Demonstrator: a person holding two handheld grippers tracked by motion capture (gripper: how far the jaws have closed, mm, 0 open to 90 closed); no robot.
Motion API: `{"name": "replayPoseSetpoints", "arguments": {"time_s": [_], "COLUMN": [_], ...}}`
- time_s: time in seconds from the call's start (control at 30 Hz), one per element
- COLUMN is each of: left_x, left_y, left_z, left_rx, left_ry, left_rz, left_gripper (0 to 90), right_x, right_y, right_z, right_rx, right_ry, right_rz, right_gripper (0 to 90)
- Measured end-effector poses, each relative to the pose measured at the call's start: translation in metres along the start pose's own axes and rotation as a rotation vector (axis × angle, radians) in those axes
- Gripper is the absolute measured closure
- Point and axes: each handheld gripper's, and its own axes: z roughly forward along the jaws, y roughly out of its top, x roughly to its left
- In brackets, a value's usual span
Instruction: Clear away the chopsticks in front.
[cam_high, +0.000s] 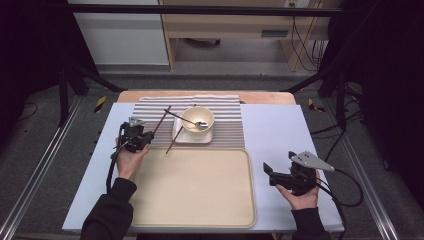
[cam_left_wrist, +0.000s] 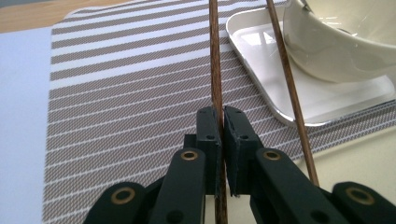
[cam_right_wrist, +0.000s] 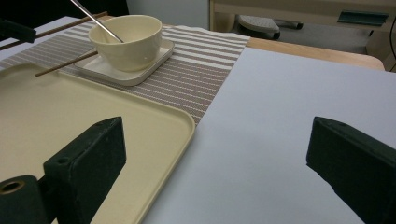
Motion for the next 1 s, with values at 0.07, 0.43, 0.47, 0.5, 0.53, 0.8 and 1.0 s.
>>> {"name": "replayPoseSetpoints", "arguments": {"time_s": [0.07,0.43,0.47,0.5,0.53,0.8,1.0], "left_x": [0.002,0.008,0.008,0.007,0.007,0.004,-0.001], "left_y": [-0.002,-0.013,-0.014,-0.015,-0.016,-0.028,-0.039], "left_z": [-0.004,-0.025,-0.027,-0.029,-0.031,-0.050,-0.064], "left_rx": [-0.007,-0.013,-0.013,-0.016,-0.016,-0.027,-0.041], "left_ry": [0.004,0.017,0.018,0.019,0.018,0.028,0.031], "left_rz": [-0.009,-0.029,-0.033,-0.034,-0.034,-0.041,-0.044], "left_gripper": [84.9,84.9,84.9,84.9,84.9,84.9,84.9], "right_x": [0.000,0.001,0.001,0.002,0.002,0.002,0.003], "right_y": [0.000,-0.001,-0.001,-0.001,-0.001,-0.001,-0.001], "right_z": [0.000,0.000,0.000,0.000,-0.001,-0.002,-0.002], "right_rx": [0.001,0.002,0.002,0.002,0.002,0.004,0.009], "right_ry": [0.000,0.002,0.002,0.002,0.003,0.007,0.010], "right_rz": [0.000,0.000,0.000,0.000,0.000,0.003,0.004], "right_gripper": [5.1,5.1,5.1,5.1,5.0,4.5,3.6]}}
